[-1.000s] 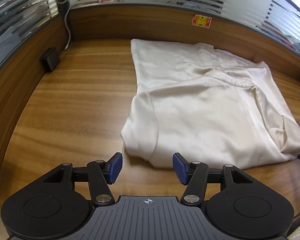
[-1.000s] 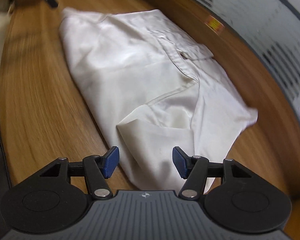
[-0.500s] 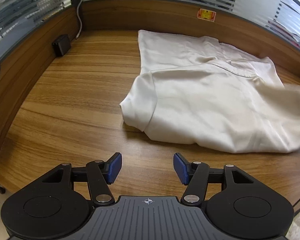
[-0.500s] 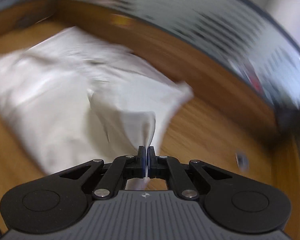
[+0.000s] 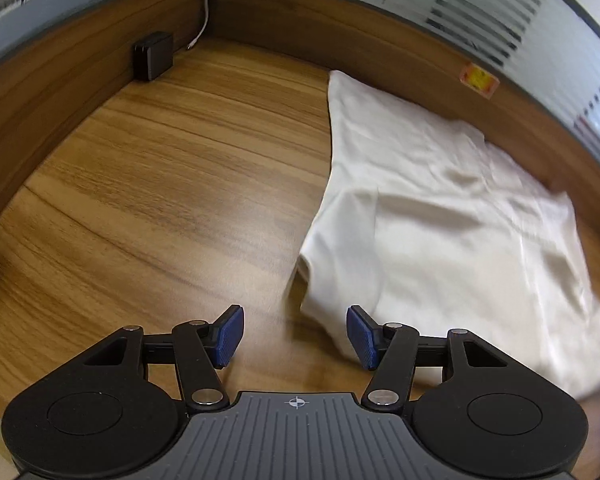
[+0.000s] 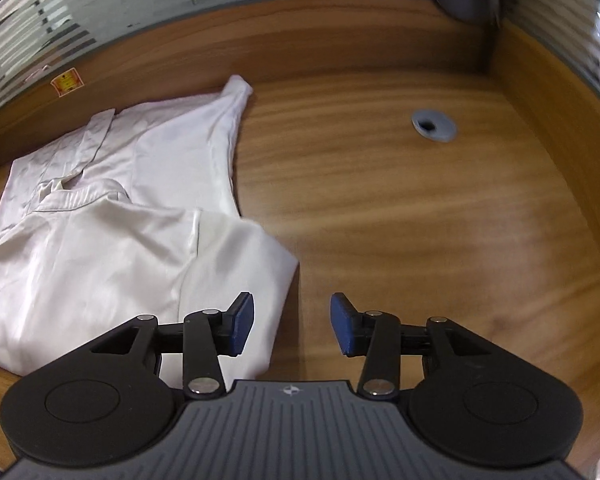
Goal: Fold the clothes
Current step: 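Pinch the folded shirt edge with the right tool and tuck it in, then pinch the folded shirt edge with the left tool and straighten it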
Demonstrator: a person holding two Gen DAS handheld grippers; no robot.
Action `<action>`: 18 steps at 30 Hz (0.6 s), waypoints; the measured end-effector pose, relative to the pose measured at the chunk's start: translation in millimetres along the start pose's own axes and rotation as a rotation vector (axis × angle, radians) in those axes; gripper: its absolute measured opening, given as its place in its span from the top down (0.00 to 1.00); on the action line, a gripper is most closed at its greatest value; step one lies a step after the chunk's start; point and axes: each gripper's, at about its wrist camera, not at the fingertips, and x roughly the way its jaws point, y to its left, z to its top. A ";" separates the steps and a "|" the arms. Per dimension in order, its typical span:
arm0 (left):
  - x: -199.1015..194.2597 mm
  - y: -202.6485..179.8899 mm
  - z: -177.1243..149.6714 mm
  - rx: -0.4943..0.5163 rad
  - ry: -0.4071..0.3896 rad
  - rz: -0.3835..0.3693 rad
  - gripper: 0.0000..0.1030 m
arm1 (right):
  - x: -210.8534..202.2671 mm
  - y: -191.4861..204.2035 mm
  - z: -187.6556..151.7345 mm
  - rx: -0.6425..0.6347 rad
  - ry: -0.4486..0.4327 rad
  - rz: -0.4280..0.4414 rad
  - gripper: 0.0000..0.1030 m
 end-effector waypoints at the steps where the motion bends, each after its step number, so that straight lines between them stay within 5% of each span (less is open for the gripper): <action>1: 2.7 2.1 2.6 -0.018 0.000 -0.018 0.42 | 1.3 -1.5 -3.2 0.019 0.007 0.008 0.53; 9: 37.8 -2.0 13.8 -0.099 0.069 -0.144 0.44 | 22.4 -7.9 -8.1 0.139 0.059 0.116 0.42; 14: 43.6 -10.6 15.6 -0.084 0.053 -0.143 0.84 | 45.5 -6.6 -4.8 0.183 0.133 0.170 0.45; 15: 41.7 -11.3 16.0 -0.085 0.039 -0.147 0.87 | 48.7 -5.8 -4.8 0.190 0.147 0.185 0.58; 16: 37.7 -11.8 16.1 -0.088 0.022 -0.148 0.89 | 50.2 -4.3 -4.3 0.188 0.152 0.194 0.81; 18: 27.9 -12.0 16.3 -0.098 -0.013 -0.154 0.92 | 49.4 0.4 -1.9 0.165 0.147 0.203 0.98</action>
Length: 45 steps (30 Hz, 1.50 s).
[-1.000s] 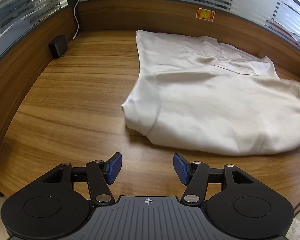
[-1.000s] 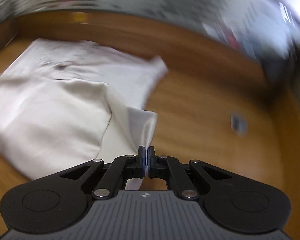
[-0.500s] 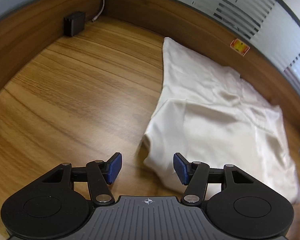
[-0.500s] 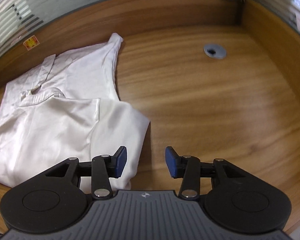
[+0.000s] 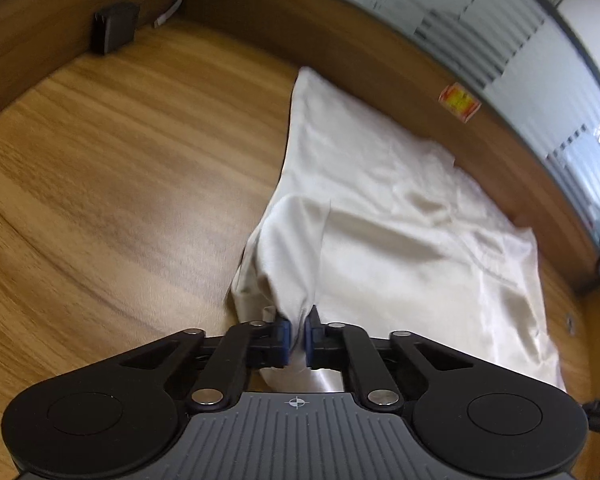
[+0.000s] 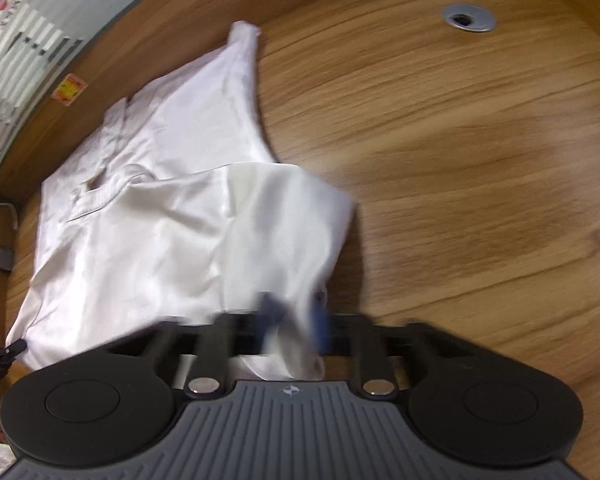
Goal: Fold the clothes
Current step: 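Pinch the folded shirt edge with the left tool and straighten it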
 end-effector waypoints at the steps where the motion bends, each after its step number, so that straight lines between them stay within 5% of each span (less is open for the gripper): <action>1: -5.6 -0.6 0.1 -0.006 -0.016 -0.006 0.92 | 0.0 2.6 0.7 -0.012 -0.001 0.004 0.98; 9: -44.8 3.2 -12.3 -0.083 -0.001 -0.045 0.93 | -27.1 2.1 11.7 -0.035 -0.005 0.047 0.99; 13: -37.7 6.2 -23.6 -0.064 0.061 0.023 0.91 | -22.7 -1.7 6.9 -0.083 0.027 0.004 0.98; 17: -33.2 -1.2 -22.0 0.000 0.059 0.097 0.78 | -17.8 4.0 2.5 -0.184 0.028 -0.050 0.93; 18: -36.2 -4.8 -19.4 0.028 0.045 0.102 0.74 | -19.6 7.9 1.8 -0.233 0.015 -0.068 0.84; 20: -45.2 -15.3 -14.8 0.116 0.018 0.102 0.56 | -24.9 16.5 -0.1 -0.340 -0.015 -0.097 0.72; 23: -56.4 -33.7 -12.1 0.308 0.004 0.110 0.46 | -31.5 30.0 -6.7 -0.537 -0.045 -0.137 0.67; 26: -58.9 -54.9 -16.9 0.524 0.022 0.083 0.35 | -34.2 44.5 -17.8 -0.753 -0.057 -0.145 0.49; 33: -38.4 -86.2 -46.9 0.935 0.107 0.038 0.34 | -27.6 72.1 -45.4 -1.169 -0.006 -0.077 0.40; 45: -7.5 -87.8 -74.6 1.251 0.230 0.035 0.34 | 2.1 83.7 -80.6 -1.590 0.052 -0.052 0.35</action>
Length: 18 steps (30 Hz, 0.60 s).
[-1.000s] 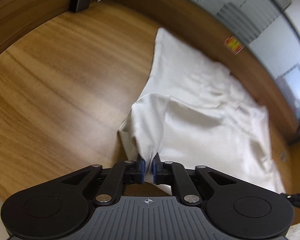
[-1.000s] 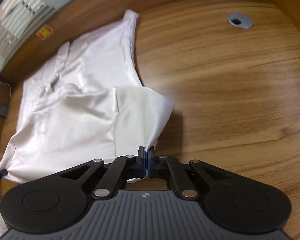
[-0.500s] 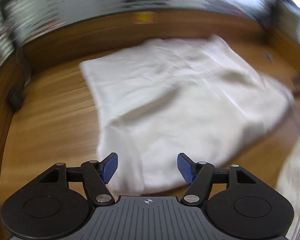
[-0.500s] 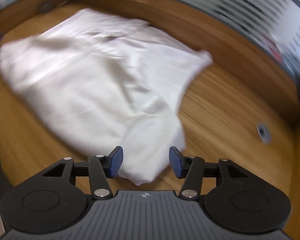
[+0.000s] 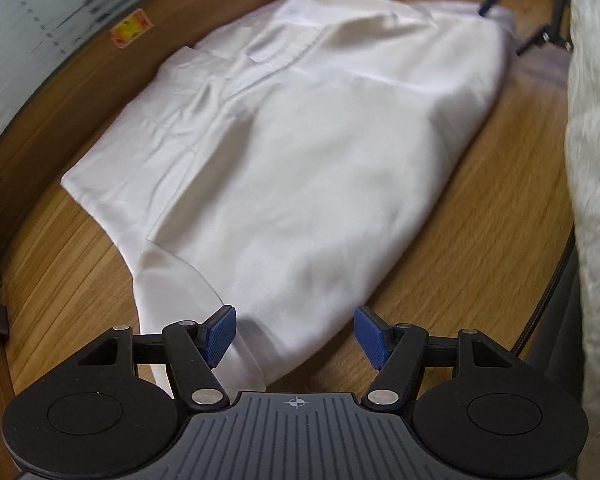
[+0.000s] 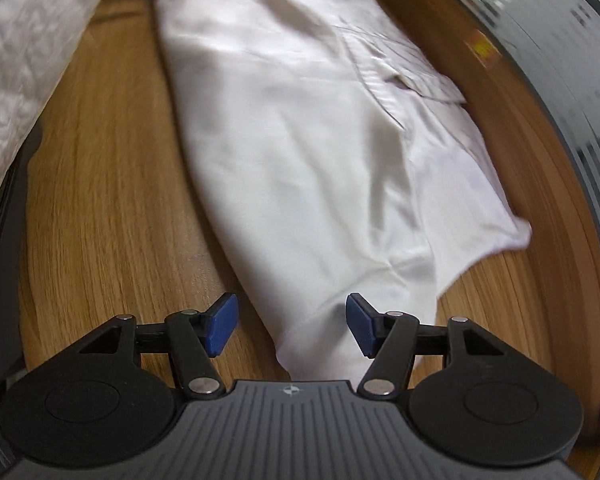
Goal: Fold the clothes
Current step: 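Pinch the folded shirt edge with the left tool and straighten it, then grasp the folded shirt's end with the left tool while the right tool grasps the other end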
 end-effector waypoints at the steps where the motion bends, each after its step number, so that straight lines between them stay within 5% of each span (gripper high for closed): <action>1: 1.8 -0.5 -0.6 0.010 0.007 -0.001 0.34 | 1.8 1.2 1.1 -0.009 -0.002 0.001 0.34; 14: 16.0 -2.0 -2.8 0.050 0.045 0.000 0.36 | 21.2 4.9 -0.1 -0.046 0.003 -0.012 0.33; 18: 17.9 2.2 -0.2 0.059 0.039 0.002 0.48 | 25.1 -2.0 1.7 -0.041 0.001 -0.017 0.47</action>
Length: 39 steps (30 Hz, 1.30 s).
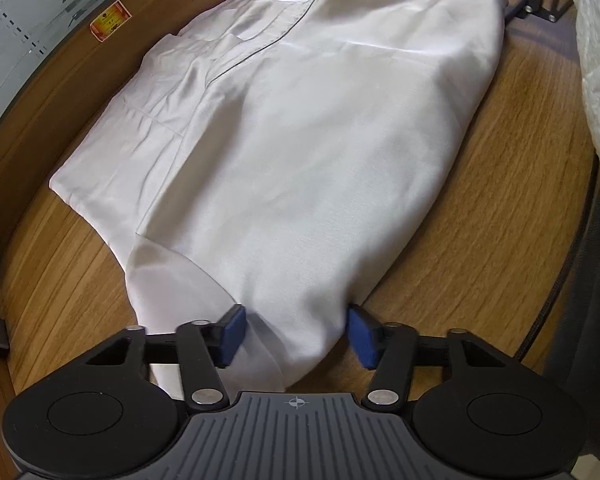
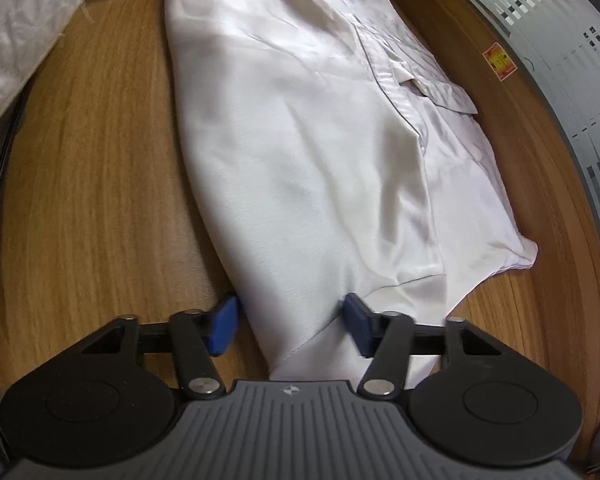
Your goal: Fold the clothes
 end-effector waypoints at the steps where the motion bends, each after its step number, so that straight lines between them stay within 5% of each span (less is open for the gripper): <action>1: 0.4 1.0 0.8 0.002 -0.002 -0.002 0.54 | 1.1 -2.3 0.8 0.002 0.000 0.002 0.50; 5: 1.3 1.9 4.9 0.001 -0.021 -0.007 0.76 | 1.4 -9.3 3.0 0.021 0.003 0.009 0.59; 8: -2.2 2.5 7.6 -0.020 -0.043 -0.004 0.87 | -2.7 -12.8 4.2 0.039 0.006 0.017 0.79; 12: -7.4 7.2 8.9 -0.078 -0.050 -0.019 0.90 | -11.9 -17.7 5.2 0.064 0.005 0.030 0.88; 28: -49.1 -0.6 3.4 -0.168 -0.097 -0.046 0.96 | -58.6 -22.0 4.1 0.191 -0.017 0.039 0.91; 39: -65.6 57.0 39.8 -0.249 -0.190 -0.052 0.97 | -78.9 -81.6 29.1 0.214 -0.069 -0.067 0.93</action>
